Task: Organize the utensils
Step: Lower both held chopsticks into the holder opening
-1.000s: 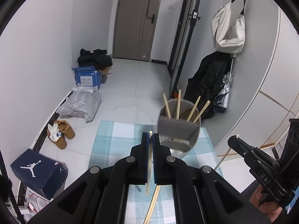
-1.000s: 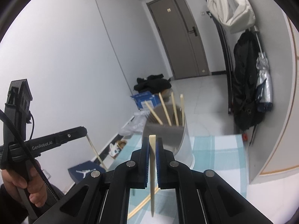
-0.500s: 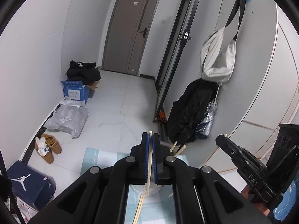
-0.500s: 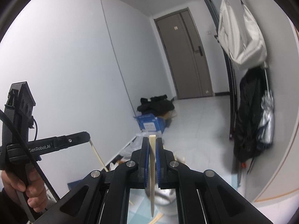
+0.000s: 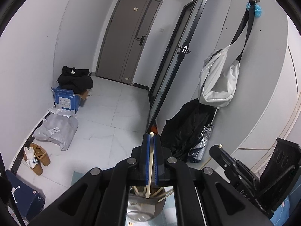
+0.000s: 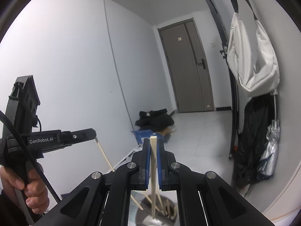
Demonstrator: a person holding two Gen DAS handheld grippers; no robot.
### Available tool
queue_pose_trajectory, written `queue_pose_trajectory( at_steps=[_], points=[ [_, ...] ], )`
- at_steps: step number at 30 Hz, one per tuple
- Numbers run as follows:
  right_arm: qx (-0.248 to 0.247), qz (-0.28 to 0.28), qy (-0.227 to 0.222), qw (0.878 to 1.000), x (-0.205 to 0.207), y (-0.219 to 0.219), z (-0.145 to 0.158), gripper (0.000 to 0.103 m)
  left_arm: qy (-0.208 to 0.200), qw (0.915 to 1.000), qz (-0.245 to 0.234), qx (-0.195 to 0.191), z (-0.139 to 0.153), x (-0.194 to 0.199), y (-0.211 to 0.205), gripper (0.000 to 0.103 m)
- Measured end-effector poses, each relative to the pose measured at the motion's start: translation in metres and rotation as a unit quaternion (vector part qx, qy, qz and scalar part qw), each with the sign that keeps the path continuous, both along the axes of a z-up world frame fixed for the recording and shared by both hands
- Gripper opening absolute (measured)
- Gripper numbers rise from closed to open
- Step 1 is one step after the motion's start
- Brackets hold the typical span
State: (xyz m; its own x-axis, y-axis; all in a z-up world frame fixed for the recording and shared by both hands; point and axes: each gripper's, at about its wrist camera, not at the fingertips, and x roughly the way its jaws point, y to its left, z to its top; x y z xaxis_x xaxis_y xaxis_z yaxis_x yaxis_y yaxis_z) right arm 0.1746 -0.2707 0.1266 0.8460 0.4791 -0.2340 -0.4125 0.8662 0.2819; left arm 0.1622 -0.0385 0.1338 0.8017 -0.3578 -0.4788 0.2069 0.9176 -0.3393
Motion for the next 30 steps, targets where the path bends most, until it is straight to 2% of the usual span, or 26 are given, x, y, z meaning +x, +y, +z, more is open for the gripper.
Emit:
queue_pose_trajectory(
  at_steps=[10,14,30],
  points=[
    [-0.048,0.002,-0.014,0.999,0.023,0.021,-0.014,0.006,0.031,0.9995,0.008,0.002,-0.03,0.031,0.001,0.0],
    [-0.053,0.009,0.0,0.999,0.031,0.024,-0.028,0.006,0.044,0.999,0.005,-0.004,-0.039,0.038,0.0,0.0],
    [-0.083,0.056,0.022,0.995,0.033,0.04,-0.071,0.006,0.09,0.9954,-0.025,0.024,-0.076,0.05,-0.013,0.0]
  ],
)
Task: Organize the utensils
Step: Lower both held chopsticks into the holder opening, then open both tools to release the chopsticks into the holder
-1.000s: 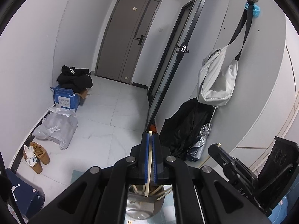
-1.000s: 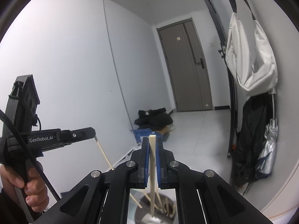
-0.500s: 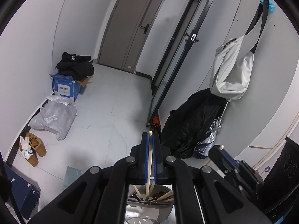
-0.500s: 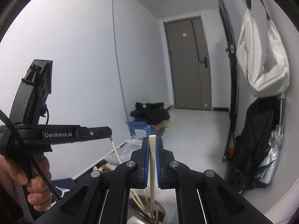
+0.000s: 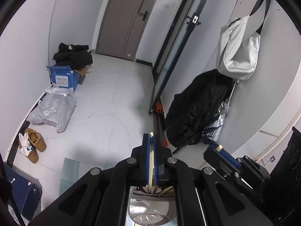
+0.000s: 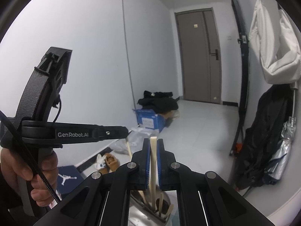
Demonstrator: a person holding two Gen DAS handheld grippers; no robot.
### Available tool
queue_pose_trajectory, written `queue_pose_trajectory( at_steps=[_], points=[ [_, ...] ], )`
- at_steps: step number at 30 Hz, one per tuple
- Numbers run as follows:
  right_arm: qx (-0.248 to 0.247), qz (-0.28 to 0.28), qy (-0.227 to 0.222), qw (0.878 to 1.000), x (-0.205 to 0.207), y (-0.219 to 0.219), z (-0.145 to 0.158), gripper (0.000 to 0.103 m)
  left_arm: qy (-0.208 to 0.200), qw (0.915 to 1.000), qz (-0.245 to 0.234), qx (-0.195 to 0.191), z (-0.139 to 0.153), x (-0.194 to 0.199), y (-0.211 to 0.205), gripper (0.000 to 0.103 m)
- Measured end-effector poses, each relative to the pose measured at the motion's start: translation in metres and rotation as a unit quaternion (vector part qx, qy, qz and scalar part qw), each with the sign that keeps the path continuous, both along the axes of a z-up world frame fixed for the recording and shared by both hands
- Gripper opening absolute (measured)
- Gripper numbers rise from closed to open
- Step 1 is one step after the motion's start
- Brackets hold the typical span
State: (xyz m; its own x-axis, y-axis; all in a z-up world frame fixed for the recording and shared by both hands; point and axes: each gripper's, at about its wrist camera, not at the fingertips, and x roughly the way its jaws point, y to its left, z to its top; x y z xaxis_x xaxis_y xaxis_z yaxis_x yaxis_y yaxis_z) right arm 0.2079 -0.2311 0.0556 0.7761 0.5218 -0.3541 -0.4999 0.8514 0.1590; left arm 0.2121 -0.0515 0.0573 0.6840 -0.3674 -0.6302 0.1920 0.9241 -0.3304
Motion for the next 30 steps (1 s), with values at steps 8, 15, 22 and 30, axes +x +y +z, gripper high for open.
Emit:
queue_pose_trajectory(
  at_steps=[8,15,22,30],
  points=[
    [-0.043,0.021,0.008,0.999,-0.001,0.016,-0.019,0.006,0.014,0.9993,-0.031,0.017,-0.013,-0.006,-0.006,0.0],
    [-0.055,0.027,0.03,0.998,0.003,0.014,-0.037,0.006,0.036,0.9981,-0.049,-0.003,-0.026,-0.001,-0.002,0.0],
    [-0.057,0.044,0.045,0.996,0.002,0.014,-0.046,0.009,0.056,0.9955,-0.071,-0.029,-0.032,0.003,0.001,0.002],
    [-0.045,0.043,0.033,0.997,-0.017,0.007,-0.038,0.033,0.028,0.9989,-0.024,-0.03,-0.014,-0.005,0.017,0.05]
  ],
)
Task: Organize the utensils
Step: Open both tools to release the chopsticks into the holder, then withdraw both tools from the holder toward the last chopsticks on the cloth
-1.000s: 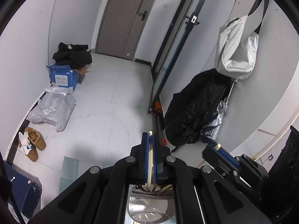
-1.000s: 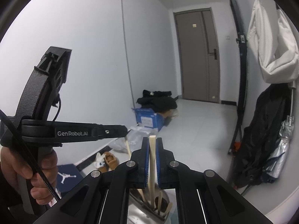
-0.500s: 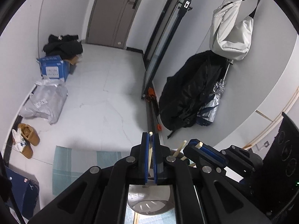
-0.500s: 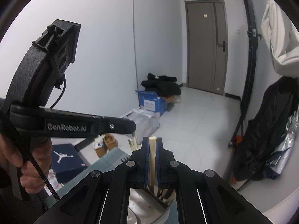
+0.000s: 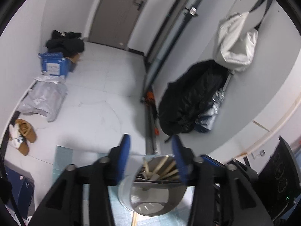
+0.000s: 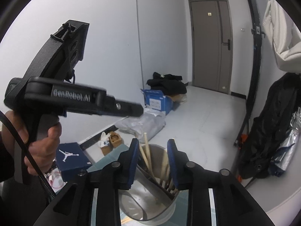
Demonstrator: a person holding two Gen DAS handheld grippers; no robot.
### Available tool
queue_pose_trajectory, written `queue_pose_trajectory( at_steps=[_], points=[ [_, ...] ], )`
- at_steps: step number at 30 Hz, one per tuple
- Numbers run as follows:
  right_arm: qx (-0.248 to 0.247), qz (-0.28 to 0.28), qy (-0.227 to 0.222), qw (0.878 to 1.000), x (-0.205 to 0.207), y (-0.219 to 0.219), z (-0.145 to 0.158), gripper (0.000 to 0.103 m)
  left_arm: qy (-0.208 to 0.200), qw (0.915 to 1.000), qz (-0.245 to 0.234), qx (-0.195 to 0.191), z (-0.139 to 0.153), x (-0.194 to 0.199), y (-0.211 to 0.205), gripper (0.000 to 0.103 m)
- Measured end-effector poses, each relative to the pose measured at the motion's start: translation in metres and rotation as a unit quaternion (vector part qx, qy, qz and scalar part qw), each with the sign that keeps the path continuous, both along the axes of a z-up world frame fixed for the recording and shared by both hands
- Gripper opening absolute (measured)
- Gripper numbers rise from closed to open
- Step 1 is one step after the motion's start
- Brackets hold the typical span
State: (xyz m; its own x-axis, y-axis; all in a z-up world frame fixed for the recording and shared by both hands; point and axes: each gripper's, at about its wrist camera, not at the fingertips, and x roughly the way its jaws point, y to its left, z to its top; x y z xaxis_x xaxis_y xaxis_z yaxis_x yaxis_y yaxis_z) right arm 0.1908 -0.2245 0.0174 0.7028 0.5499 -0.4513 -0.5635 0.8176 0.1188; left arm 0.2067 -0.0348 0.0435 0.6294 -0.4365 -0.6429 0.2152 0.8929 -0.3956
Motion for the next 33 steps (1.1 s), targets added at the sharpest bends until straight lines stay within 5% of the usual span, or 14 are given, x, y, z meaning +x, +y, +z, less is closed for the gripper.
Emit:
queue_pose_trajectory(
  at_steps=[2,10,18,33],
  points=[
    [0.004,-0.002,-0.004,1.0,-0.006,-0.003,0.003,0.044,-0.006,0.9999,0.016,0.0,0.003,-0.004,0.006,0.057],
    [0.021,-0.013,-0.027,0.999,-0.032,-0.011,0.016,0.059,-0.034,0.994,0.094,0.045,0.014,-0.033,0.019,0.086],
    [0.052,-0.057,-0.04,0.996,-0.06,-0.023,0.029,0.072,-0.076,0.9833,0.132,0.1,0.024,-0.072,0.014,0.101],
    [0.083,-0.111,-0.017,0.99,-0.105,-0.028,0.018,0.087,-0.135,0.9646,0.163,0.158,0.013,-0.133,0.009,0.102]
  ],
)
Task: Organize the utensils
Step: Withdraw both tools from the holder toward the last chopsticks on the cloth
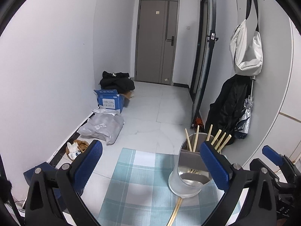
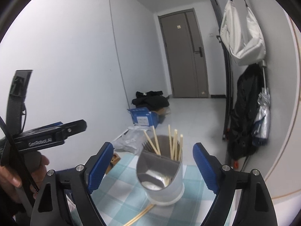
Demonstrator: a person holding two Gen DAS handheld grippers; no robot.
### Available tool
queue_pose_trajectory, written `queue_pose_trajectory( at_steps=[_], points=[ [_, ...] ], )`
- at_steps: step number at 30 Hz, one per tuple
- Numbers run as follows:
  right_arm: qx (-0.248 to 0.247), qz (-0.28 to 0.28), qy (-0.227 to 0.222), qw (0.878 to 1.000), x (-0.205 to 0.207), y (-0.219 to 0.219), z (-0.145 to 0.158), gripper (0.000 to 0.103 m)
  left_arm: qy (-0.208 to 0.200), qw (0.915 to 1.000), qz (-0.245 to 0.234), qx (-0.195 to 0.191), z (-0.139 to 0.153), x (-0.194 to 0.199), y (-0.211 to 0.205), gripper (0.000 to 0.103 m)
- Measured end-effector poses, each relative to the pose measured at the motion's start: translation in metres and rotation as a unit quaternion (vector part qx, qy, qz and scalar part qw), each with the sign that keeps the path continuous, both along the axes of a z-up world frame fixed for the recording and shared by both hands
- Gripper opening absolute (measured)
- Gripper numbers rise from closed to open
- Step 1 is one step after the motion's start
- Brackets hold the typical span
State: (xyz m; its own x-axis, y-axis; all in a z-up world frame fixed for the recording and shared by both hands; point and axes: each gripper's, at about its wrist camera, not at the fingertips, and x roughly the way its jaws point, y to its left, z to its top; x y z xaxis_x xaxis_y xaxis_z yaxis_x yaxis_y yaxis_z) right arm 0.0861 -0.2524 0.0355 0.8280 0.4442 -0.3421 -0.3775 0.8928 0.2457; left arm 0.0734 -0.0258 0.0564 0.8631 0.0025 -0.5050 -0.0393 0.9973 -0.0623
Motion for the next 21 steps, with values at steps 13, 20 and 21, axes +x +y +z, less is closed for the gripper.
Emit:
queue_pose_trajectory(
  at_steps=[13,20,21],
  points=[
    [-0.008,-0.029,0.051,0.998,-0.02,0.007,-0.042,0.089,0.02,0.9998,0.009,-0.004,-0.041,-0.015,0.008,0.102],
    [-0.02,-0.031,0.083,0.996,-0.022,0.015,-0.068,0.089,0.051,0.9986,0.002,-0.014,-0.069,-0.015,0.012,0.102],
    [-0.024,-0.031,0.089,0.995,-0.021,0.016,-0.072,0.089,0.056,0.9983,0.001,-0.016,-0.073,-0.014,0.013,0.102]
  ],
)
